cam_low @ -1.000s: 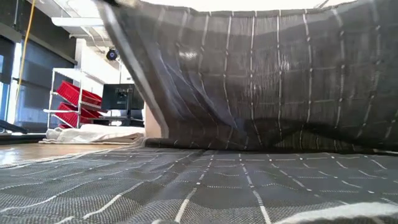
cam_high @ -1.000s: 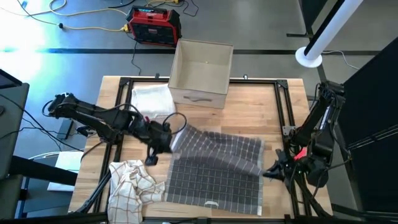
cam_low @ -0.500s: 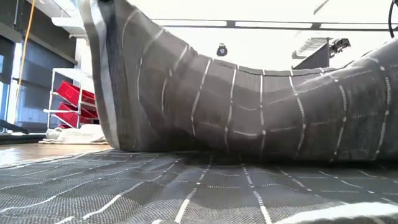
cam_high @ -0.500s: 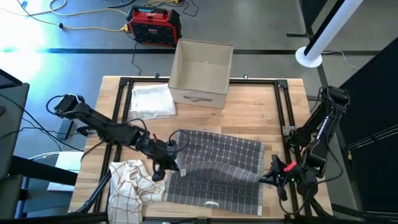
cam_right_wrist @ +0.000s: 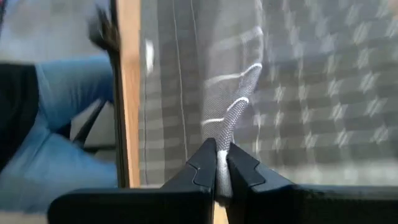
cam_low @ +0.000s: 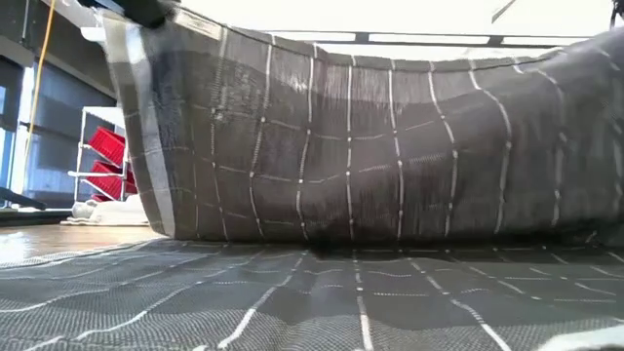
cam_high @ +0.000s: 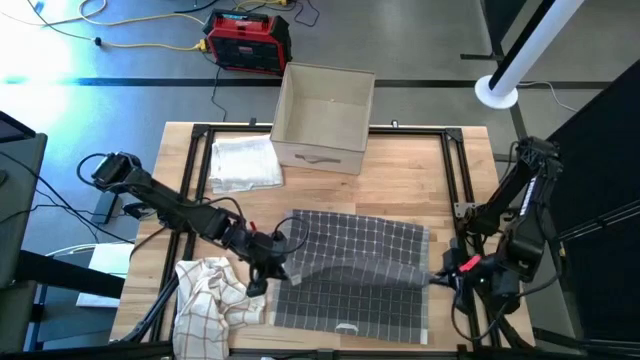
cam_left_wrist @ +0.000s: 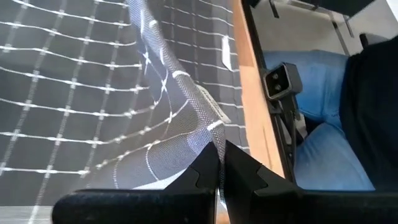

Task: Fold towel
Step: Fold the gray towel

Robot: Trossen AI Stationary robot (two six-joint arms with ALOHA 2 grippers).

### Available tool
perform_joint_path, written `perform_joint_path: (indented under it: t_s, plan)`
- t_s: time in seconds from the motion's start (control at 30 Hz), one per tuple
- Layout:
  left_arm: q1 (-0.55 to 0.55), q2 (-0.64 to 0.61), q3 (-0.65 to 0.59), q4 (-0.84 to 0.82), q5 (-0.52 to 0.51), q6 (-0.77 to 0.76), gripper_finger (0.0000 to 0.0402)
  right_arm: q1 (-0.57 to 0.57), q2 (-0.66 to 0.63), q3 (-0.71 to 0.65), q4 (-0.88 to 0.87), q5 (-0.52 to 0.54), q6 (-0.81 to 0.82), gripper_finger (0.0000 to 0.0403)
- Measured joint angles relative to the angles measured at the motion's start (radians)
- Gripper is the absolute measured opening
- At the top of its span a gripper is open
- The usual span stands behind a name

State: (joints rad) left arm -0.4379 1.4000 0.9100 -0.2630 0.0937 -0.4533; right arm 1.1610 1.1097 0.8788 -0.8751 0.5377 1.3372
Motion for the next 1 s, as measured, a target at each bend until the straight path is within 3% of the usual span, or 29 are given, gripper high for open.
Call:
perform_joint_path:
  t_s: [0.13,0.23,0.67,0.87,1.0]
  plan:
    - [-0.030,0.039,0.000,0.004,0.002,-0.013,0.0000,0.000,0.046,-0.081,0.143,-0.153,0.076,0.0000]
    - [-0.041,0.083,0.000,0.037,0.007,-0.016,0.0000,0.000,0.077,-0.124,0.239,-0.209,0.079,0.0000]
    - [-0.045,0.259,0.001,0.169,0.133,-0.131,0.0006,-0.004,0.199,-0.139,0.383,-0.254,0.078,0.0001]
    - [-0.047,0.304,0.001,0.191,0.235,-0.280,0.0064,-0.025,0.263,-0.139,0.461,-0.378,0.132,0.0001]
    - [-0.047,0.313,0.001,0.183,0.238,-0.331,0.0124,-0.047,0.296,-0.139,0.534,-0.420,0.151,0.0014]
